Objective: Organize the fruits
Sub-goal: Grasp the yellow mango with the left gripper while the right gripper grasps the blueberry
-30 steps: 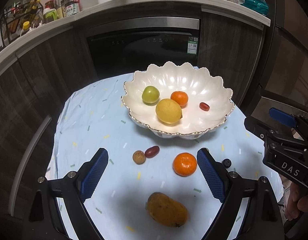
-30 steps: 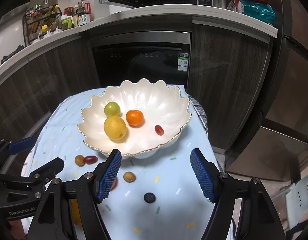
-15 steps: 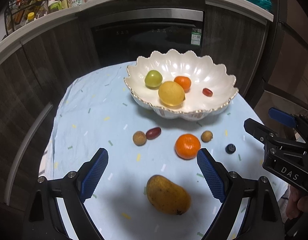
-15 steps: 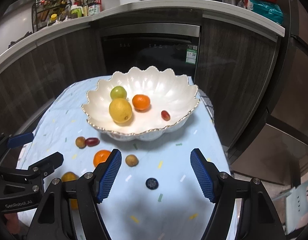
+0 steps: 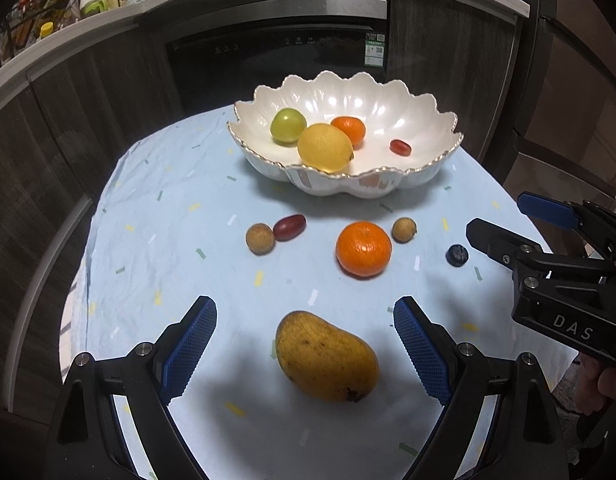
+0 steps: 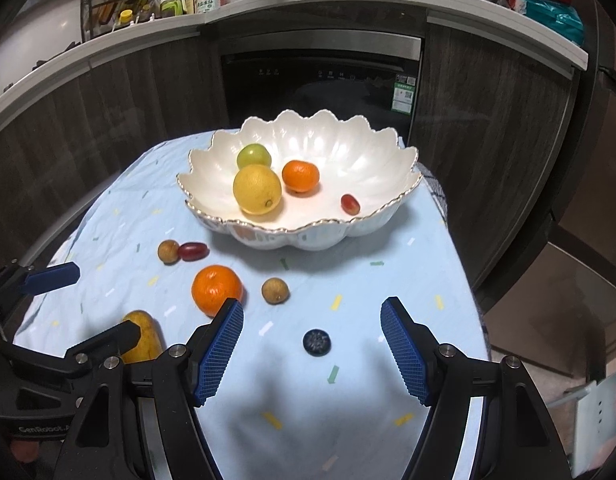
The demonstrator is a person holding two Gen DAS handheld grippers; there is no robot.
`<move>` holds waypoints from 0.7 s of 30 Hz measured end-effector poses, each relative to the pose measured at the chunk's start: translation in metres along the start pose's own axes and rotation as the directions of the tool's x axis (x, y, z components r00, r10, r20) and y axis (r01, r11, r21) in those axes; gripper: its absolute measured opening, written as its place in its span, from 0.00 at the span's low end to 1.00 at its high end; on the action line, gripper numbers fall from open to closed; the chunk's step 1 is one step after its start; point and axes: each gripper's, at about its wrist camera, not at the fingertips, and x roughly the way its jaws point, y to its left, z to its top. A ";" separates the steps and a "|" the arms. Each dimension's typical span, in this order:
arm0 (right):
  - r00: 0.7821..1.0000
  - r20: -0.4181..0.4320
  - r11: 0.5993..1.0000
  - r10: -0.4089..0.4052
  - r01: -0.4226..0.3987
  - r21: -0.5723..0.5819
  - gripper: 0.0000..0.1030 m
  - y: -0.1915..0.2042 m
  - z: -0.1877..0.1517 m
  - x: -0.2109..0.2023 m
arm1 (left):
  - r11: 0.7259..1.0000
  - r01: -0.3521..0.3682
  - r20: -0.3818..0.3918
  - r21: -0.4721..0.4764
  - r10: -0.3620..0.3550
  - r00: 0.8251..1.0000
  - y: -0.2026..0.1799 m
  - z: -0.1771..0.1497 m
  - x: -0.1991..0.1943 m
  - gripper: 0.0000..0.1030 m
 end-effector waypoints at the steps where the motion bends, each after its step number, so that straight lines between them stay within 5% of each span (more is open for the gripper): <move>1: 1.000 -0.003 1.000 0.004 -0.004 0.000 0.70 0.000 -0.001 0.001 | 1.000 0.002 -0.004 0.002 -0.002 1.000 -0.001 -0.001 0.001 0.88; 21: 0.999 -0.039 0.999 0.021 -0.023 -0.041 0.68 -0.001 -0.016 0.026 | 1.000 0.023 -0.062 0.012 -0.022 0.998 -0.014 -0.022 0.031 0.76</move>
